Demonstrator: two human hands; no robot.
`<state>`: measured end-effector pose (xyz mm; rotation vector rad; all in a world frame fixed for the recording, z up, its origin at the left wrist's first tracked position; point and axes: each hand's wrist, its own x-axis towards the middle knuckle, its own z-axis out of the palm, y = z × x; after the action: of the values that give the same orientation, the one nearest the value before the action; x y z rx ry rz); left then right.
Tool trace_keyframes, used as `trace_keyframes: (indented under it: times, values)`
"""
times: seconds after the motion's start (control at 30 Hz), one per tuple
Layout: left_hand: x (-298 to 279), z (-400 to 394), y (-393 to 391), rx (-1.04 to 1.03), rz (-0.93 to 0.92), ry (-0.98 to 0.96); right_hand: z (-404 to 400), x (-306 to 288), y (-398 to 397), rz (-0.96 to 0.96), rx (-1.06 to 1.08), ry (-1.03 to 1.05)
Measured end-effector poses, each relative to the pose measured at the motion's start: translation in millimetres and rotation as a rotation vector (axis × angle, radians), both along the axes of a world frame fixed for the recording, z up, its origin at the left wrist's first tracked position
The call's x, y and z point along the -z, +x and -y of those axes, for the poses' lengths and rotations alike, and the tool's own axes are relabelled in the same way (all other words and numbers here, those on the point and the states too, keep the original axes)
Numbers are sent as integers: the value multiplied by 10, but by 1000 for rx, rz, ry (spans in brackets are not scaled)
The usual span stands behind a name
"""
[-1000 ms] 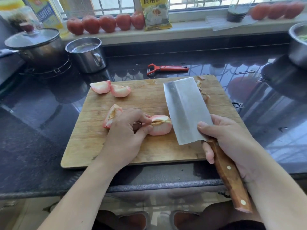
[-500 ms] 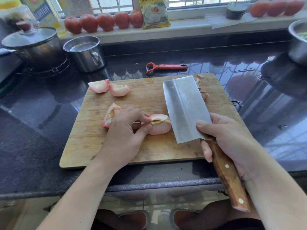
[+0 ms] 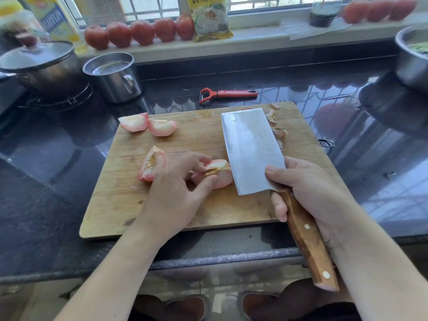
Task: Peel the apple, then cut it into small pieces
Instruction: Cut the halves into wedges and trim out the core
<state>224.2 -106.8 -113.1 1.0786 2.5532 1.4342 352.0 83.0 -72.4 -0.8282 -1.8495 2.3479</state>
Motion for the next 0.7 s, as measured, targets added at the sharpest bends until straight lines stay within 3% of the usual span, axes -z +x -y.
trace_keyframes:
  times: [0.7]
  values:
    - [50, -20, -23, -12, -36, 18, 46, 67, 34, -67, -15, 21]
